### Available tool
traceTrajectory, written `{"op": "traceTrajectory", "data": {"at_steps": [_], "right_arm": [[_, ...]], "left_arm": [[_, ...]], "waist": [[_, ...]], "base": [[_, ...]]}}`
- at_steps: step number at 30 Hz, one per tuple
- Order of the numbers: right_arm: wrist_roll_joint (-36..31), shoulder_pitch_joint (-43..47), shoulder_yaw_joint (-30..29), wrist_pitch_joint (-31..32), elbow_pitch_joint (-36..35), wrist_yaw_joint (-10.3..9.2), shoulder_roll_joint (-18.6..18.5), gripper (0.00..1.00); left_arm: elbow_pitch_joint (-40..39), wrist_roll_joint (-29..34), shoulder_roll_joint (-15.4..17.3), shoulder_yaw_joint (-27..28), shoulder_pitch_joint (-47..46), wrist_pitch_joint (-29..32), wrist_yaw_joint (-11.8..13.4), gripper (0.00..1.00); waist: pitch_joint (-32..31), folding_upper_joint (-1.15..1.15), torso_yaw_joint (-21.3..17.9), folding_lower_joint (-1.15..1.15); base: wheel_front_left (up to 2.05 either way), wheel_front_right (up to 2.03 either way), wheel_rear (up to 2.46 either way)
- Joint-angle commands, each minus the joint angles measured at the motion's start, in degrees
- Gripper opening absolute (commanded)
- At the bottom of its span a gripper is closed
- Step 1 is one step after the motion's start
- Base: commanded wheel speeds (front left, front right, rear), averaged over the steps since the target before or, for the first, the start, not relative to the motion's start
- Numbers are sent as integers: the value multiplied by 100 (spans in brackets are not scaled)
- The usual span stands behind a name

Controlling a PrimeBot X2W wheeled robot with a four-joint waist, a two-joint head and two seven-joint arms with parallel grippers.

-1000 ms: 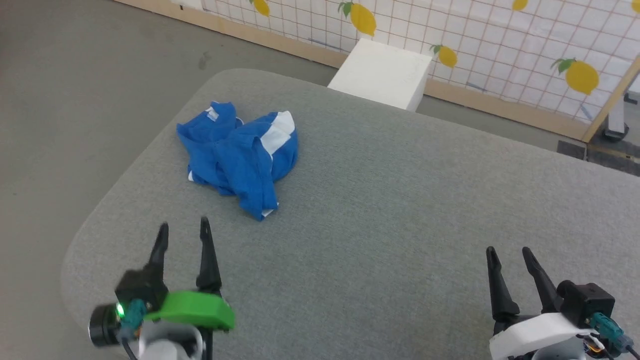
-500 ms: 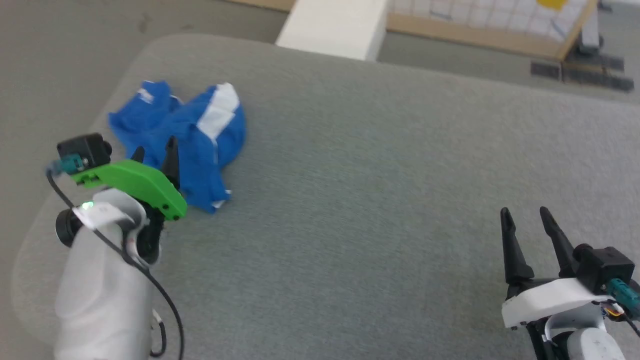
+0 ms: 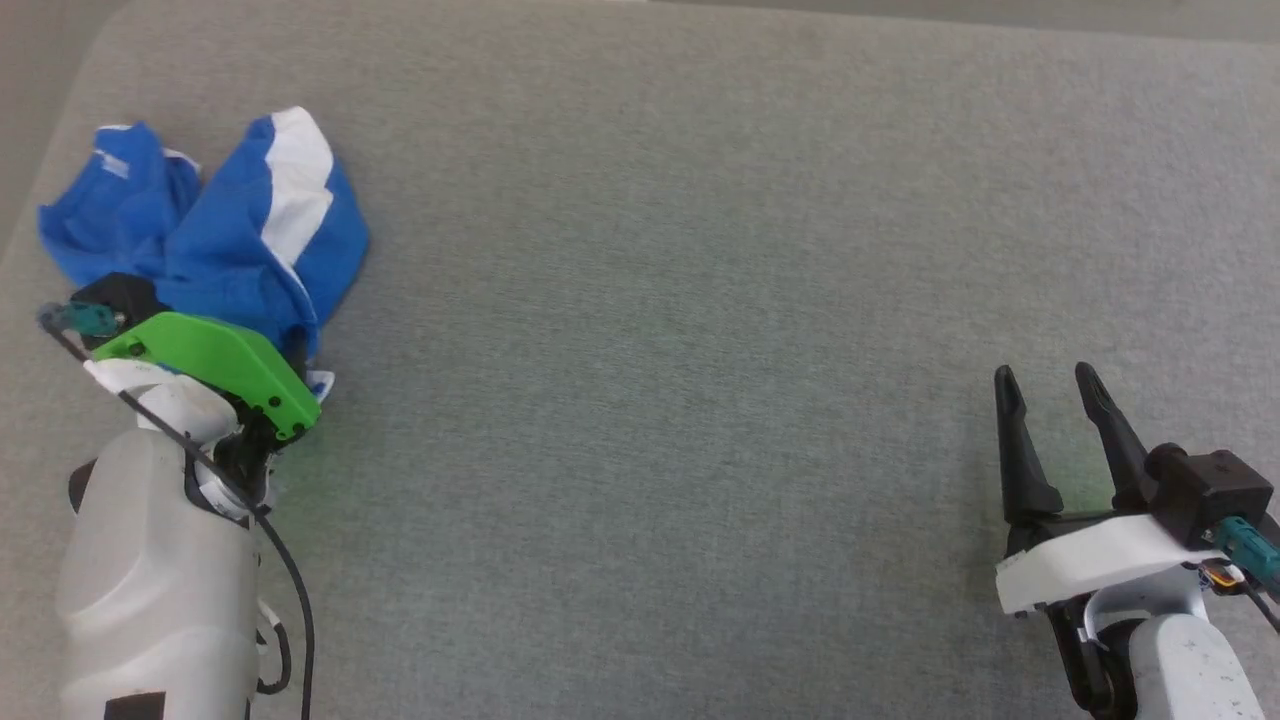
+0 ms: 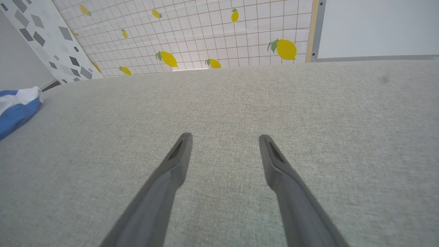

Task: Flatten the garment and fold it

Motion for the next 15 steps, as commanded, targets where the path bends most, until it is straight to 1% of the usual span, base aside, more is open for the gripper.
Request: {"op": "traceTrajectory", "data": {"at_steps": [1, 4, 6, 9, 12, 15], "right_arm": [[40, -92, 24, -30, 40, -9, 1, 100], [60, -71, 44, -45, 138, -9, 1, 100], [77, -49, 75, -59, 194, -9, 1, 100], [134, -24, 159, -82, 283, -9, 1, 100], [245, 5, 256, -131, 392, -9, 1, 100], [373, 65, 328, -206, 533, -9, 1, 100]], "left_arm": [[-52, 50, 7, 22, 21, -185, 11, 0], [-203, 98, -10, 18, -90, -598, -24, 0], [-391, 123, -23, -35, -273, -849, -144, 0], [-770, 179, 8, -197, -651, -1124, -436, 0], [-1212, 201, -47, -408, -946, -1202, -686, 0], [-1663, 172, -158, -702, -1134, -1063, -876, 0]], "waist": [[48, 0, -66, -1], [-111, 0, 16, -1], [-256, 0, 60, -1], [-510, 0, 54, -1], [-772, 0, -53, -1], [-1036, 0, -252, -1]], "base": [[0, 0, 0], [0, 0, 0], [0, 0, 0], [0, 0, 0], [0, 0, 0], [0, 0, 0]]}}
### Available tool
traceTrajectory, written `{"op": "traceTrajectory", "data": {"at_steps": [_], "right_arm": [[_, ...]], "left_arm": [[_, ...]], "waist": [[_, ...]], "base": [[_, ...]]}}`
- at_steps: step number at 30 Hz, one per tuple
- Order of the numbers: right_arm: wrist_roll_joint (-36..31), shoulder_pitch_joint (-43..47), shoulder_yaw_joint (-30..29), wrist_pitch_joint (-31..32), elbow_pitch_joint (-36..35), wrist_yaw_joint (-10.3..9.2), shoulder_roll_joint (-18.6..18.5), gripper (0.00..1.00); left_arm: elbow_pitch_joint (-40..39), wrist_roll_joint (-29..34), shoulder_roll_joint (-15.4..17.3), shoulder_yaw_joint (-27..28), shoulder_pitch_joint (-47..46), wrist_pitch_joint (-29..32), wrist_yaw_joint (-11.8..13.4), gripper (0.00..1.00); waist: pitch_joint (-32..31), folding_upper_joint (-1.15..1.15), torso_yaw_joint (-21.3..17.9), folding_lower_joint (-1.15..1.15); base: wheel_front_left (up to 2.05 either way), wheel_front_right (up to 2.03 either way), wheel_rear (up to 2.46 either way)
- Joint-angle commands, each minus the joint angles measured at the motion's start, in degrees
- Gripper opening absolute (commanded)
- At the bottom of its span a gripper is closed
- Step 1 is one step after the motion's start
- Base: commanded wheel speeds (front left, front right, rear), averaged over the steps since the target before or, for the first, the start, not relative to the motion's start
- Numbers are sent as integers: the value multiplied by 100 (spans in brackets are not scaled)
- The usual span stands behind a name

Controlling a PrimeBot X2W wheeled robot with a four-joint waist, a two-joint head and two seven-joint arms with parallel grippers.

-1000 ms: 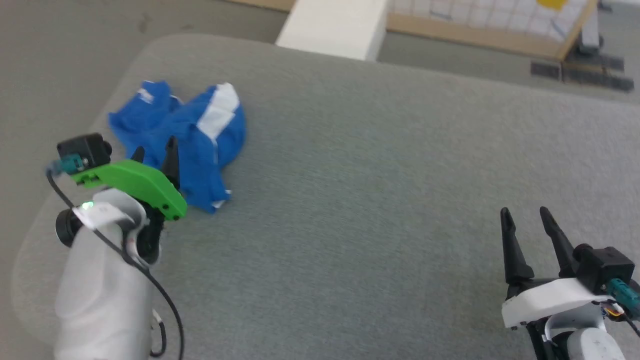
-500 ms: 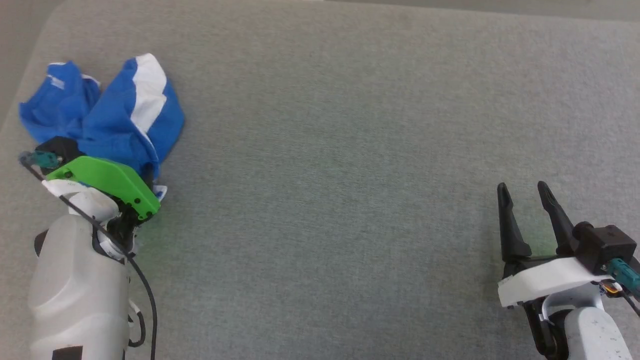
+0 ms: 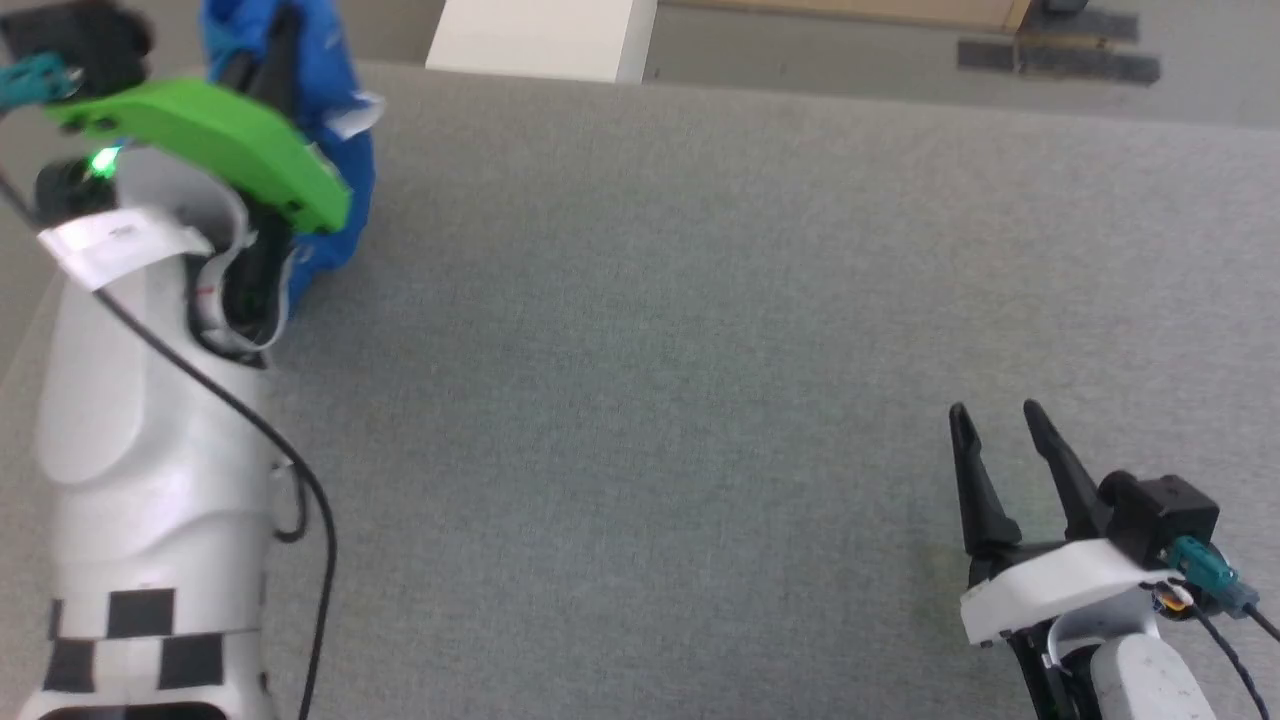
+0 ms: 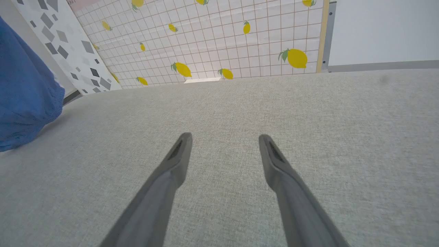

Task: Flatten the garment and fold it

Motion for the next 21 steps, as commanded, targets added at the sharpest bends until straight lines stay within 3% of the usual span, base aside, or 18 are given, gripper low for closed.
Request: {"op": "traceTrajectory", "data": {"at_steps": [1, 7, 12, 21], "right_arm": [[67, 51, 14, -67, 61, -9, -4, 100], [197, 197, -55, -192, 288, -9, -4, 100], [221, 341, -210, -264, 402, -9, -4, 100], [316, 358, -141, -329, 498, -9, -4, 100]], "left_arm": [[-143, -68, -121, -110, -81, 68, -70, 0], [-751, -378, -487, -925, 141, 1021, -227, 0], [-1158, -805, -784, -1762, 916, 1664, -265, 0], [-60, -1181, -910, -3282, 2259, 1691, -52, 0]], "waist": [[-420, 0, -268, 0], [-751, 0, -757, 0], [-854, 0, -1066, 0], [-806, 0, -1443, 0]], "base": [[0, 0, 0], [0, 0, 0], [0, 0, 0], [0, 0, 0]]}}
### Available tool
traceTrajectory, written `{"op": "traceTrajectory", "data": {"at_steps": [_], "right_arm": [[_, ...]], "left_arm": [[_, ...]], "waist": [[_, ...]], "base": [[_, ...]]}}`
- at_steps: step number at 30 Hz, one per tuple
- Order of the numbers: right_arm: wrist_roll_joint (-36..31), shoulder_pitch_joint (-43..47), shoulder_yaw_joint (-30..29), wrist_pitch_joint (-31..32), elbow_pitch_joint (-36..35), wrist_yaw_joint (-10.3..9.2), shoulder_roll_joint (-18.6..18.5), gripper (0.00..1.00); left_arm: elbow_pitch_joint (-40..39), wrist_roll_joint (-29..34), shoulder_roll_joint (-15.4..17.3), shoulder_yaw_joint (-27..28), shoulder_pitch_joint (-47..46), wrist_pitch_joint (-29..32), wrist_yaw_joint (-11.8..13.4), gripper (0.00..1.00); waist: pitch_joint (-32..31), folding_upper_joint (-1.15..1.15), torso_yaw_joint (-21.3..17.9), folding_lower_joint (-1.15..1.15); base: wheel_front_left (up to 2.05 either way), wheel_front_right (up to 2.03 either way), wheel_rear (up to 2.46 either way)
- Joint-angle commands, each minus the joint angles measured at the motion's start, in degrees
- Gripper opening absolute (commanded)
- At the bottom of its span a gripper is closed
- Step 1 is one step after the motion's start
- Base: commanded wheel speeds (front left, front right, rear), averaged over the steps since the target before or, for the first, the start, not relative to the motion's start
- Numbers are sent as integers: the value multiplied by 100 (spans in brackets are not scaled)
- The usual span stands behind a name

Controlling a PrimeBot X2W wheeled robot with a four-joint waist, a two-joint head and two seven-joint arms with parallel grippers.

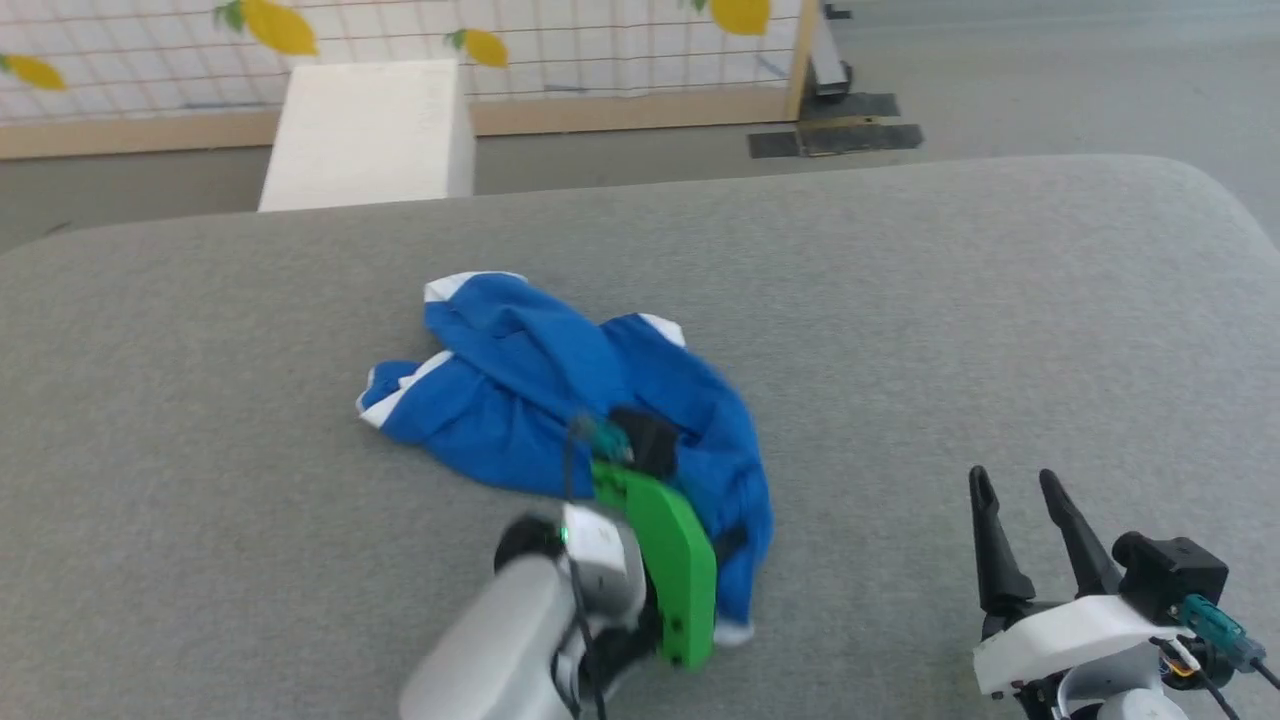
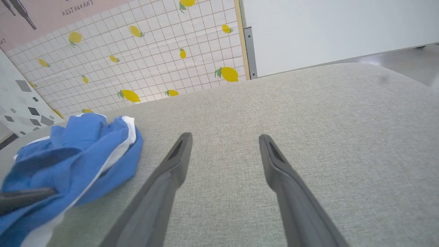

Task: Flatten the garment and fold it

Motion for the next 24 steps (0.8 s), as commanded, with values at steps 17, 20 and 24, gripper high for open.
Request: {"op": "traceTrajectory", "data": {"at_steps": [17, 20, 24], "right_arm": [[81, 37, 29, -98, 111, -9, 3, 100], [91, 59, 52, -87, 141, -9, 3, 100], [91, 115, 29, 104, 201, -9, 3, 100]], "left_arm": [[-544, -93, 623, 1183, -240, -3225, 631, 100], [-491, 474, 981, 1292, 145, -3933, 975, 100], [-514, 857, 1105, 1367, 715, -4271, 1266, 100]], "waist": [[-261, 0, 288, 0], [-311, 0, 325, 0], [-359, 0, 405, 0]], "base": [[0, 0, 0], [0, 0, 0], [0, 0, 0]]}}
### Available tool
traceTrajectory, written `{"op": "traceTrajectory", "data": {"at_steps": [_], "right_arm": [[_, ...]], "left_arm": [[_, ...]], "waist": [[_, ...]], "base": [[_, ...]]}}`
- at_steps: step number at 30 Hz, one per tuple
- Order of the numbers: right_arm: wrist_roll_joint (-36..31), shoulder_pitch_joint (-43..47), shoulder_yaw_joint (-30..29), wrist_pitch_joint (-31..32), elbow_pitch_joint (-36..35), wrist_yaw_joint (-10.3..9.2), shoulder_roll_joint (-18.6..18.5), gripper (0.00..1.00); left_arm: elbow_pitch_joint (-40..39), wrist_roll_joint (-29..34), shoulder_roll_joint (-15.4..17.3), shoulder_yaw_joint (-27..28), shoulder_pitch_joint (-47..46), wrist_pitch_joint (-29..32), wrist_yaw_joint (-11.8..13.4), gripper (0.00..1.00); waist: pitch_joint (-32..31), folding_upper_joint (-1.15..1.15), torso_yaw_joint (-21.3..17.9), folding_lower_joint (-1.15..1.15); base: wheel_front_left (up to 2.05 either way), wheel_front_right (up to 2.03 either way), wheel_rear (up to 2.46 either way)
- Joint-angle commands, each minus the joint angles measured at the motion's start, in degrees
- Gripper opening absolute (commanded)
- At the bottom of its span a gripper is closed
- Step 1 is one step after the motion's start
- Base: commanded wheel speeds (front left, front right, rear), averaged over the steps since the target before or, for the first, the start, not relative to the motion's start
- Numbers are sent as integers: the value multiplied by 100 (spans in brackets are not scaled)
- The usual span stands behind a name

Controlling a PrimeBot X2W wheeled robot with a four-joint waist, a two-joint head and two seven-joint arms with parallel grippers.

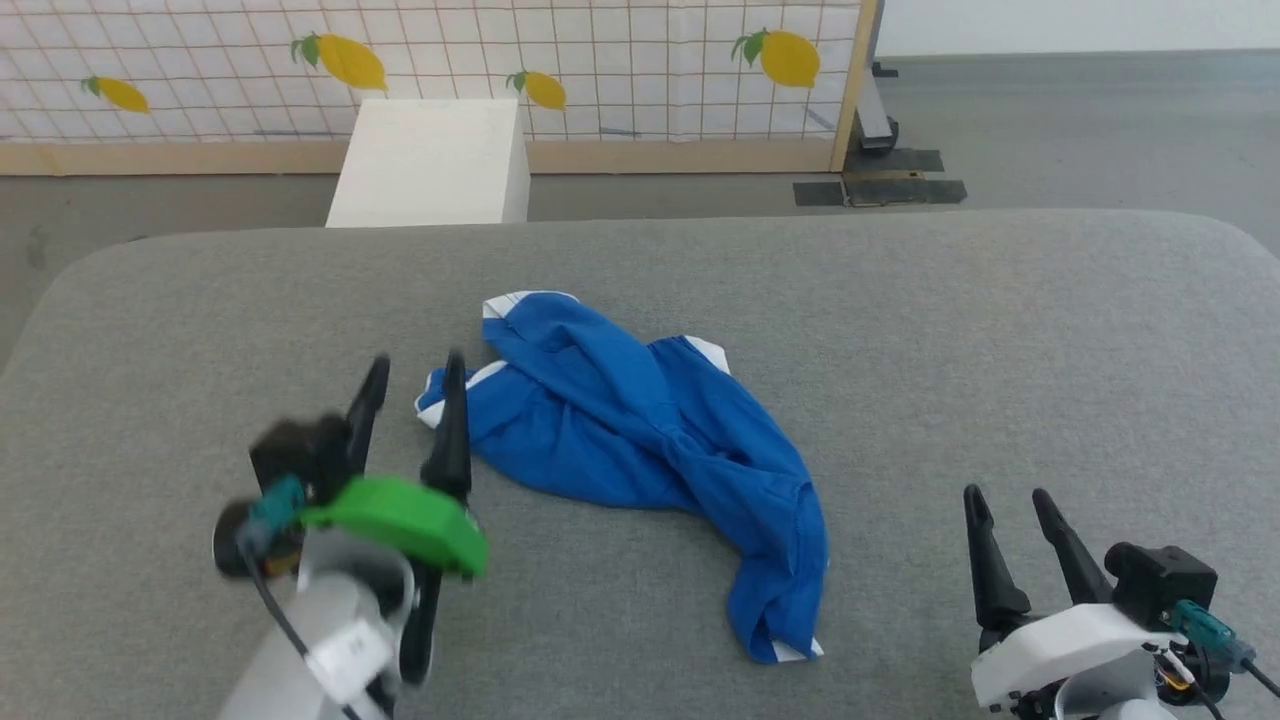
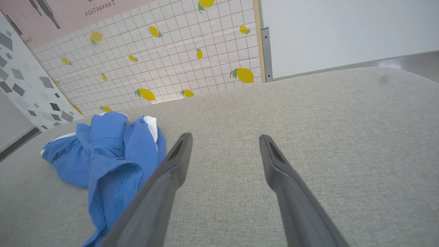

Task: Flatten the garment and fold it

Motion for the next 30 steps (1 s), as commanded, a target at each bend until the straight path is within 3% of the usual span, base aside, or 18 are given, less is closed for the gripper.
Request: {"op": "traceTrajectory", "data": {"at_steps": [1, 7, 9, 19, 22, 26, 27, 28, 29, 30], "right_arm": [[26, 93, -8, 122, 30, -9, 0, 100], [-29, -254, 72, 1262, -133, -9, 0, 100], [-71, -513, 266, 1924, -177, -9, 0, 100], [-312, -1839, 1953, 4690, -25, -9, 0, 100], [-433, -1894, 2246, 5111, 65, -9, -54, 100], [-518, -1882, 2315, 5174, 105, -9, -100, 100], [-504, -1871, 2323, 5182, 127, -9, -106, 45], [-483, -1867, 2358, 5180, 132, -9, -117, 28], [-416, -1855, 2412, 5154, 115, -9, -125, 0], [-321, -1828, 2503, 5144, 79, -9, -142, 0]], "left_arm": [[-47, 86, -29, 31, 224, -65, 75, 100], [-464, 322, -144, 418, 875, -120, 311, 100], [-636, 379, -202, 563, 1068, -121, 336, 100], [-910, 571, -555, 885, 1292, -123, 154, 100], [-894, 633, -618, 931, 1258, -123, 80, 100], [-881, 703, -690, 1040, 1220, -123, 37, 100], [-879, 718, -705, 1067, 1215, -123, 22, 100], [-879, 732, -717, 1086, 1208, -123, 9, 100], [-881, 749, -732, 1106, 1202, -123, -4, 100], [-883, 771, -745, 1123, 1198, -123, -19, 100]], "waist": [[-34, 0, 62, 0], [-24, 0, 159, 0], [6, 0, 167, 0], [374, 0, 497, 0], [465, 0, 592, 0], [527, 0, 667, 0], [535, 0, 678, 0], [541, 0, 684, 0], [544, 0, 685, 0], [538, 0, 679, 0]], "base": [[0, 0, 0], [0, 0, 0], [0, 0, 0], [0, 0, 0], [0, 0, 0], [0, 0, 0], [0, 0, 0], [0, 0, 0], [0, 0, 0], [0, 0, 0]]}}
